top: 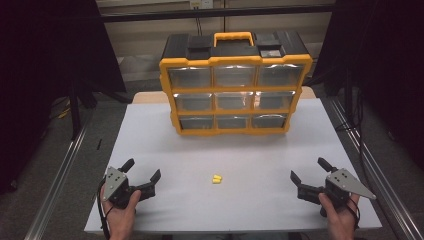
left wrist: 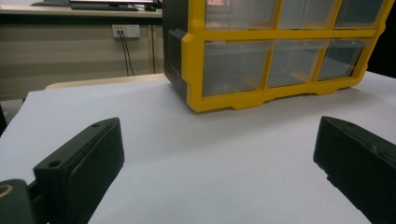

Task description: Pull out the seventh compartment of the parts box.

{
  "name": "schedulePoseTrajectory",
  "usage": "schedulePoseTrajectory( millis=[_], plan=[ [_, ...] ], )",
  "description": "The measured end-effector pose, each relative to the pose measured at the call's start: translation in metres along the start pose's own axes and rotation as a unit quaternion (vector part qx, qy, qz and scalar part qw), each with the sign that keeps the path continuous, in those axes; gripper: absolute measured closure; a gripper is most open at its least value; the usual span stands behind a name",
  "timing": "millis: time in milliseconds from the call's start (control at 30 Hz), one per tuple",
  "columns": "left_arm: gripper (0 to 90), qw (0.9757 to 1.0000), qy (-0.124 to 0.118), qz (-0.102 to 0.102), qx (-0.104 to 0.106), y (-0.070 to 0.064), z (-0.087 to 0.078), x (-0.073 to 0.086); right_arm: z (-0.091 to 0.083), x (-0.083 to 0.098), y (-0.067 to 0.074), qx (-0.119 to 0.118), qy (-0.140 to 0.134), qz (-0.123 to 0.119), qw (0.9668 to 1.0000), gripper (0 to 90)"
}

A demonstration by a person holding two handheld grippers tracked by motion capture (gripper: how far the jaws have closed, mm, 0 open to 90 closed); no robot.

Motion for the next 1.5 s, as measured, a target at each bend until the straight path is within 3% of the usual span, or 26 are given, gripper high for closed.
schedulePoseTrajectory(
  millis=[233,300,433,600,633,767,900,1133,1500],
  plan=[
    [3.5,0.9996,0.006,0.005,0.026,-0.007,0.002,-0.001,0.0,0.0,0.002,-0.009,-0.002,0.002,1.0,1.7],
    [4.1,0.9995,0.008,-0.004,0.032,-0.008,0.004,-0.002,0.0,0.0,0.002,-0.012,-0.002,0.001,0.9999,1.6],
    [4.1,0.9995,0.003,-0.006,0.029,-0.007,0.006,-0.003,0.001,0.0,0.003,-0.014,-0.002,0.004,0.9999,1.6],
    [4.1,0.9993,0.007,0.002,0.038,-0.01,0.012,-0.004,0.001,0.0,0.003,-0.017,0.0,0.006,0.9998,1.6],
    [4.2,0.9988,0.007,0.017,0.045,-0.014,0.016,-0.006,0.002,0.0,0.003,-0.017,-0.002,0.006,0.9998,1.6],
    [4.1,0.9982,0.006,0.029,0.053,-0.02,0.026,-0.009,0.002,-0.001,0.004,-0.02,-0.003,0.003,0.9998,1.6],
    [4.1,0.9975,0.012,0.031,0.062,-0.025,0.035,-0.007,0.001,0.0,0.004,-0.023,-0.002,0.002,0.9997,1.4],
    [4.1,0.998,0.008,0.027,0.056,-0.023,0.052,-0.01,0.001,0.0,0.004,-0.023,-0.001,0.003,0.9997,1.4],
    [3.7,0.9971,0.015,0.052,0.054,-0.025,0.075,-0.015,0.001,0.0,0.005,-0.024,-0.003,0.005,0.9997,1.4]
  ],
)
Point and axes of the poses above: each handheld gripper's, and its own axes: z roughly forward along the jaws, x roughly out of its underside, y roughly to its left, the point moved 5 cm from there along z, roughly forward along the jaws, and after that the axes turned 3 degrees about -x, right-handed, at the moved point
